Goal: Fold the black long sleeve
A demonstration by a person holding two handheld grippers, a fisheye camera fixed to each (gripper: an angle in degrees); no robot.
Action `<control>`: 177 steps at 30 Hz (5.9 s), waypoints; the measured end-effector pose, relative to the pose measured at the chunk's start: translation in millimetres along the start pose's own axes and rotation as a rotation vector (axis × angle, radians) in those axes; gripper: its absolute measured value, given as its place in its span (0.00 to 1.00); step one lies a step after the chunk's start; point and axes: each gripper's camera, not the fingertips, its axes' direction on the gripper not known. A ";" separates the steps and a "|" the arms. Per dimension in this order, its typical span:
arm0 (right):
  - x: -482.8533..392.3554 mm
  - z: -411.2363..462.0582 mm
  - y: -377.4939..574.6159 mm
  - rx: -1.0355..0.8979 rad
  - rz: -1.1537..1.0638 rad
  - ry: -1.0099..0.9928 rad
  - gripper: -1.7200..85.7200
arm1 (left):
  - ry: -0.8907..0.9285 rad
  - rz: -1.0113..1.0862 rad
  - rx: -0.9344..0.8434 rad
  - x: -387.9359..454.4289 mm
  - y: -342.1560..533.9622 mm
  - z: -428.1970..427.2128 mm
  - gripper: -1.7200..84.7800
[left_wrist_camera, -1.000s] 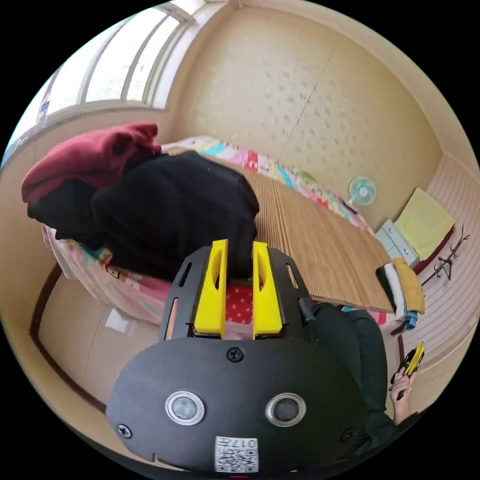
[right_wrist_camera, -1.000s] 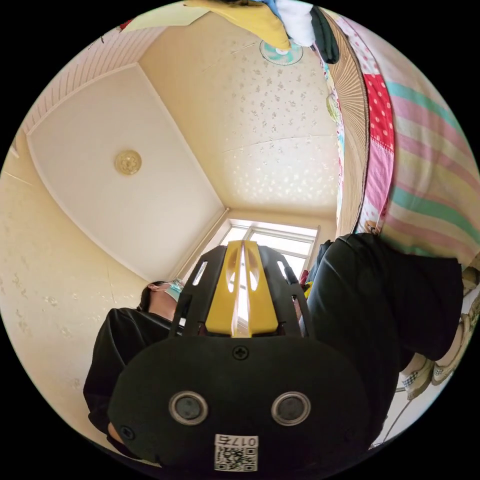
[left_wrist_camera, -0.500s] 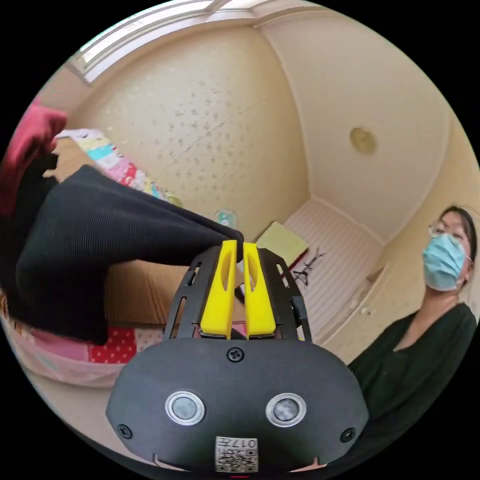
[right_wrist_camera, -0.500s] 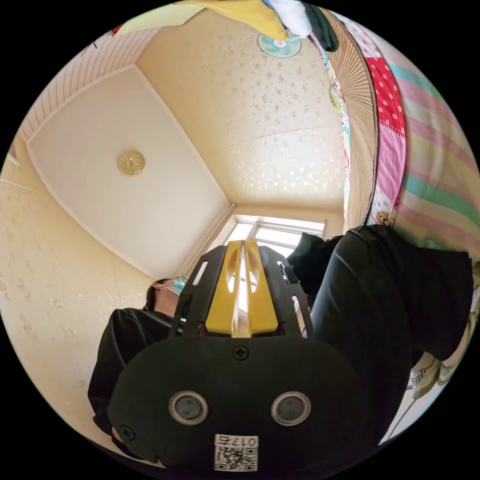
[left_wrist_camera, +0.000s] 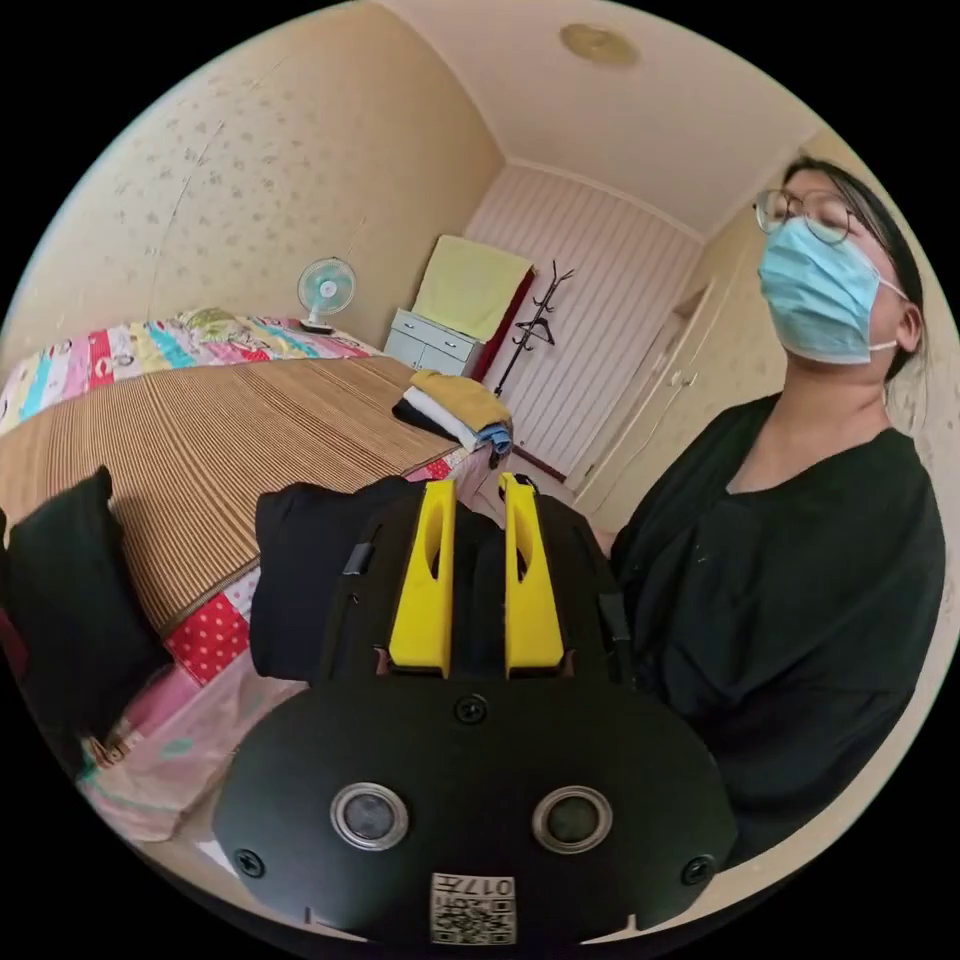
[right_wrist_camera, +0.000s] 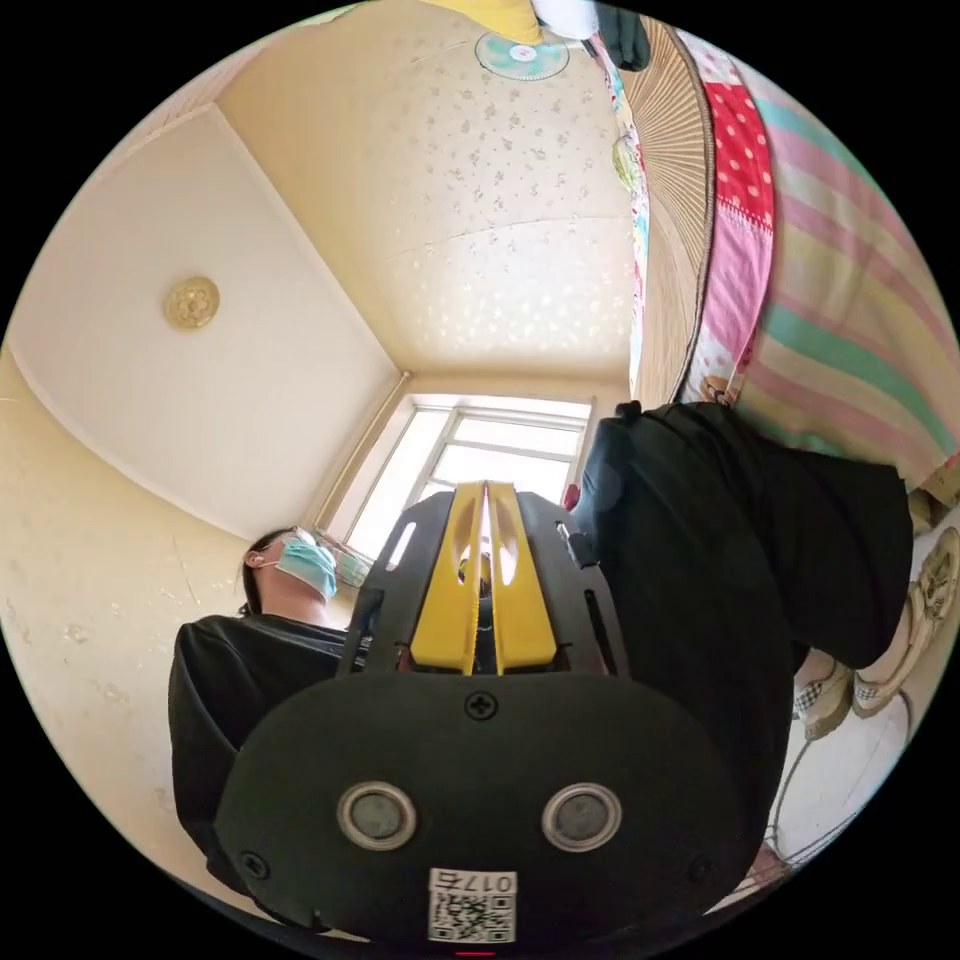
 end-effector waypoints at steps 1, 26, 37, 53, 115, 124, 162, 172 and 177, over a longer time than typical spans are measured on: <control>1.8 9.0 -1.9 -0.053 -0.001 0.054 0.04 | 0.034 -0.032 0.003 -8.2 0.8 5.1 0.12; -15.2 156.6 -77.1 -0.367 -0.111 -0.364 0.08 | 0.135 -0.117 -0.088 -47.2 -116.5 88.0 0.16; 58.0 323.0 -43.6 -0.738 0.122 -0.296 0.23 | -0.019 -0.447 0.067 -113.9 -94.1 6.6 0.20; 25.7 346.4 39.4 -0.967 -0.188 -0.042 0.22 | 0.183 -0.798 0.279 -201.2 9.4 -16.4 0.19; -86.2 128.4 130.8 -0.828 -0.352 -0.437 0.21 | 0.796 0.185 0.611 -70.5 66.4 63.9 0.06; -140.2 169.2 143.4 -0.782 -0.476 0.224 0.06 | 0.139 0.011 0.520 -32.7 65.8 33.4 0.06; -259.1 309.4 -81.7 0.065 -0.626 1.469 0.05 | -0.137 -0.389 0.055 -235.2 -296.7 189.2 0.11; -86.9 107.9 34.5 -0.325 -0.260 1.207 0.10 | -0.182 -0.478 -0.059 -208.7 -14.8 207.7 0.15; -52.5 25.4 87.7 -0.299 -0.067 0.979 0.15 | -0.063 -0.525 -0.007 -138.0 36.3 227.5 0.16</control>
